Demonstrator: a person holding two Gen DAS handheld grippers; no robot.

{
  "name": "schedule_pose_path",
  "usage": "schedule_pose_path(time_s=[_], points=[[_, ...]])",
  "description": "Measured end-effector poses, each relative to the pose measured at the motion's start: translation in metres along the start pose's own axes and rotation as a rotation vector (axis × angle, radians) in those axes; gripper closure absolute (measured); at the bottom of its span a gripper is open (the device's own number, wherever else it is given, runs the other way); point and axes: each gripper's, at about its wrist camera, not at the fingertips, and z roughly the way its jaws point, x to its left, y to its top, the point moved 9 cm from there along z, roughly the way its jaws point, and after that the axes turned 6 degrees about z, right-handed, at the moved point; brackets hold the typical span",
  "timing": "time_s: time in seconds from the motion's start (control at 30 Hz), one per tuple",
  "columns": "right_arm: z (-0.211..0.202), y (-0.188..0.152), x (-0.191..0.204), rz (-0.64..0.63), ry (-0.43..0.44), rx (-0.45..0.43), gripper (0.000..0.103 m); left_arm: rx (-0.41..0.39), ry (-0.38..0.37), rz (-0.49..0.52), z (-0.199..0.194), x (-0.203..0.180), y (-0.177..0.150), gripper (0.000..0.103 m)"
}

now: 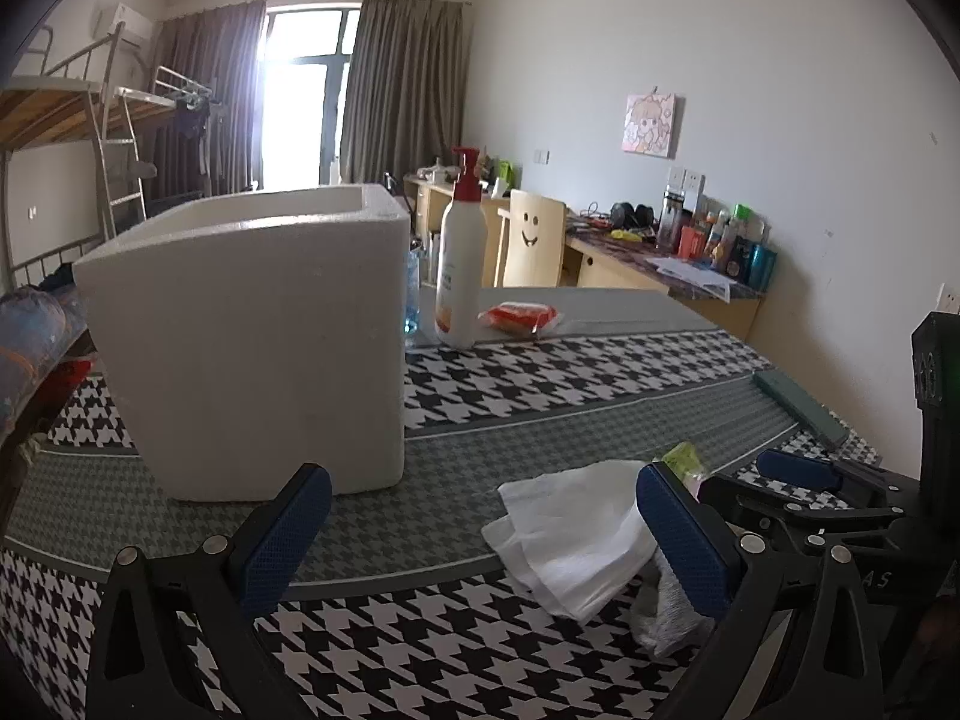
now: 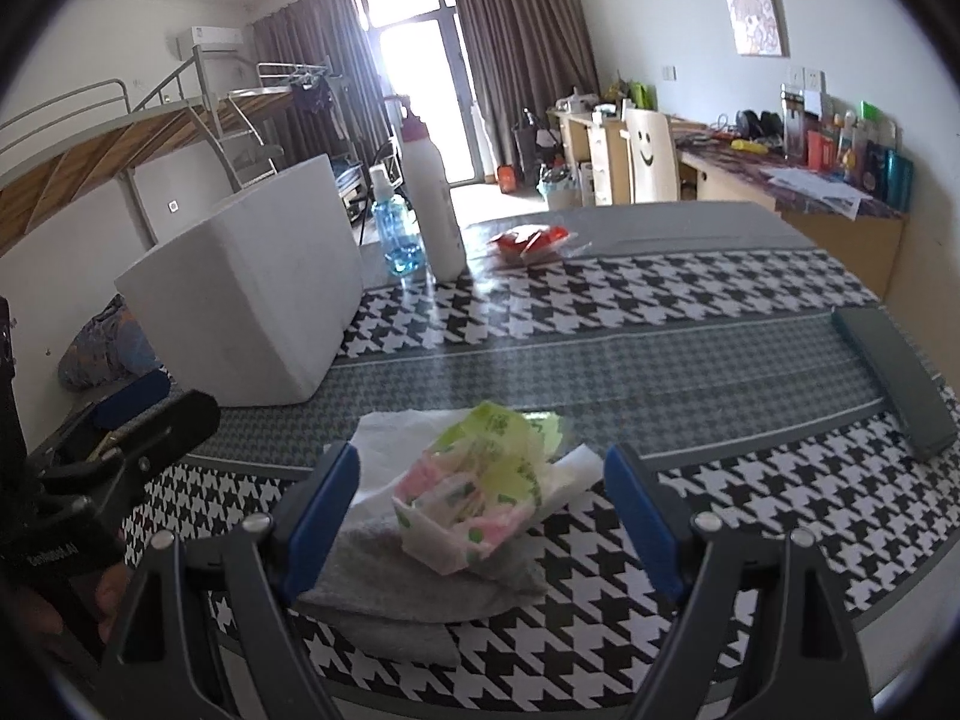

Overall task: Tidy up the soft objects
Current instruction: 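Approach the remaining tissue, cloth and wipe pack with both grippers, then close the right gripper on the green-and-pink wet-wipe pack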

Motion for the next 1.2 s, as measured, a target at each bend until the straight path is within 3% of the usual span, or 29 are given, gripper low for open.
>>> schedule_pose_path(time_s=[0.2,0.43,0.83,0.9,1.03,1.2], points=[[0.013,-0.009,-0.002,0.021,0.007,0.050,0.017,0.037,-0.006,0.002,0.009,0.000,-0.008,0.001],[0.020,-0.015,-0.002,0.031,0.038,0.098,0.038,0.051,-0.009,0.012,0.013,-0.003,-0.012,0.001],[0.024,-0.025,-0.005,0.041,0.062,0.147,0.044,0.071,-0.035,0.038,0.019,-0.017,-0.014,0.001],[0.023,-0.024,-0.004,0.038,0.063,0.146,0.044,0.075,-0.044,0.039,0.020,-0.020,-0.014,0.001],[0.016,-0.022,-0.007,0.046,0.083,0.127,0.054,0.090,-0.063,0.046,0.023,-0.025,-0.016,0.001],[0.005,-0.015,-0.010,0.063,0.090,0.089,0.056,0.127,-0.098,0.043,0.031,-0.033,-0.022,0.001]])
